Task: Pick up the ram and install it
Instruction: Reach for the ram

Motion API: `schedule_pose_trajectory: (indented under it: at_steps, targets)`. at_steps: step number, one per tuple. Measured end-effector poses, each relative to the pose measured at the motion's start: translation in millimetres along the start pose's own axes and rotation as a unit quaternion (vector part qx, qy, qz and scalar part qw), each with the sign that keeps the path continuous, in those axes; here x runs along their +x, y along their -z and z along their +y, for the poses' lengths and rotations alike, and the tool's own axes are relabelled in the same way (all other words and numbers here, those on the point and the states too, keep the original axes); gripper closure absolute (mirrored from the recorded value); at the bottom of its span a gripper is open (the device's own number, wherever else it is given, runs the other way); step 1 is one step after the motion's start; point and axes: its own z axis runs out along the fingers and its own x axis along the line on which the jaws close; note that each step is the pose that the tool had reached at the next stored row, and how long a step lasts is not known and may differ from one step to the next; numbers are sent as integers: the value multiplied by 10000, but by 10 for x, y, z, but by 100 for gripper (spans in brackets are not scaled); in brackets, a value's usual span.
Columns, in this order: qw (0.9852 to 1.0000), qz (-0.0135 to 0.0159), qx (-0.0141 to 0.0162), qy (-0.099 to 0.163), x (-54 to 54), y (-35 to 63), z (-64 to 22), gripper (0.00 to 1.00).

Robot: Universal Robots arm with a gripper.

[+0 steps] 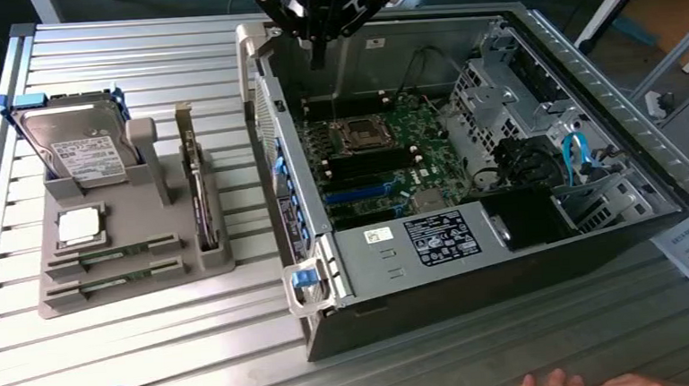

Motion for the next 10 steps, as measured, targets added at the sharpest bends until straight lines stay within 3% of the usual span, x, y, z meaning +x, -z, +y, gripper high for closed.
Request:
schedule_pose_trajectory:
  at_steps: [10]
  targets:
    - [10000,-3,0,-3,340,10,-26,89]
